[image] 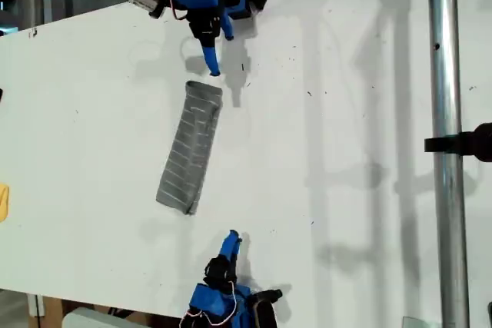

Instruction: Grasp corners of a towel and fold twice.

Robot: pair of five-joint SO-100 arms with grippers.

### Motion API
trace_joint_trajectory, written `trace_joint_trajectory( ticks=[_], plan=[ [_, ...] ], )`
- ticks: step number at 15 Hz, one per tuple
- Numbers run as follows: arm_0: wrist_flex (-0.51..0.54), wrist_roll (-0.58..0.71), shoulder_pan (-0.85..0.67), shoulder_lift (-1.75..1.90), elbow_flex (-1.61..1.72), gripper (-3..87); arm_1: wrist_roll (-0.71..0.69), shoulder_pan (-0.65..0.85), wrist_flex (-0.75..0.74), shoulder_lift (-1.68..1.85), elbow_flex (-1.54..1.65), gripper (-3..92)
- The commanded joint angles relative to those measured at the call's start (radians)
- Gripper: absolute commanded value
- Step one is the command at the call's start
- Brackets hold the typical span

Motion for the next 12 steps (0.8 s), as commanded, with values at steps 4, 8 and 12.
trace_joint_trajectory(
  ticks=[4, 8, 12],
  plan=[
    [-0.020, 0.091, 0.035, 0.104, 0.176, -1.9, -0.026, 0.097, -0.055, -0.060, 0.021, 50.0],
    [0.015, 0.078, 0.000, 0.104, 0.175, -2.0, -0.232, 0.327, -0.325, -0.304, 0.025, 50.0],
    [0.041, 0.054, -0.006, 0.104, 0.175, -2.1, -0.336, 0.448, -0.552, -0.719, -0.089, 50.8]
  ],
)
